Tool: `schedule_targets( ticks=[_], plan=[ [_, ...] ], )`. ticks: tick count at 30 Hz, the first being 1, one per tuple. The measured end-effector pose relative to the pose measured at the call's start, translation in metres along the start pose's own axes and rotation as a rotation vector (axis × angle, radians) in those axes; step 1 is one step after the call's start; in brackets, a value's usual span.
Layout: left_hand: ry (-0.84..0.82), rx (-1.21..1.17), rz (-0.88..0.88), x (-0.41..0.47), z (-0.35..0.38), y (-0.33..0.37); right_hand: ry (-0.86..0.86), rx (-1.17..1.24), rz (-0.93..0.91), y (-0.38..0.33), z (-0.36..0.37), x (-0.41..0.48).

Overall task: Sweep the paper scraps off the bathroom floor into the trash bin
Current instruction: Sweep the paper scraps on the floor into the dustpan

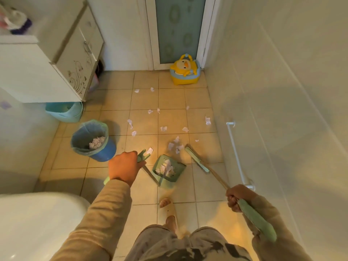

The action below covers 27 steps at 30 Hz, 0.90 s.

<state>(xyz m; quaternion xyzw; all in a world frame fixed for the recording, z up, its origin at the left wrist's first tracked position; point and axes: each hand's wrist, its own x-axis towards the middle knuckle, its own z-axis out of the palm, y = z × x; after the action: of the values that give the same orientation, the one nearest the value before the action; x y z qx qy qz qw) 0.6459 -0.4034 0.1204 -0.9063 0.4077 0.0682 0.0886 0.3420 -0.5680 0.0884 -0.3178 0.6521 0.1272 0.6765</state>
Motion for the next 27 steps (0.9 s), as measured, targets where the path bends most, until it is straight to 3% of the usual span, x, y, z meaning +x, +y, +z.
schedule_targets(
  ticks=[10,16,27],
  plan=[
    [-0.054,-0.024,0.014,0.061,-0.001,0.002,0.038,-0.041,-0.008,-0.089,0.005,0.009],
    [-0.091,-0.027,-0.019,0.084,-0.004,0.008,-0.013,0.229,-0.273,-0.137,-0.001,0.009],
    [-0.115,0.031,-0.054,0.11,-0.013,0.012,-0.003,-0.197,-0.323,-0.231,0.048,0.016]
  ],
)
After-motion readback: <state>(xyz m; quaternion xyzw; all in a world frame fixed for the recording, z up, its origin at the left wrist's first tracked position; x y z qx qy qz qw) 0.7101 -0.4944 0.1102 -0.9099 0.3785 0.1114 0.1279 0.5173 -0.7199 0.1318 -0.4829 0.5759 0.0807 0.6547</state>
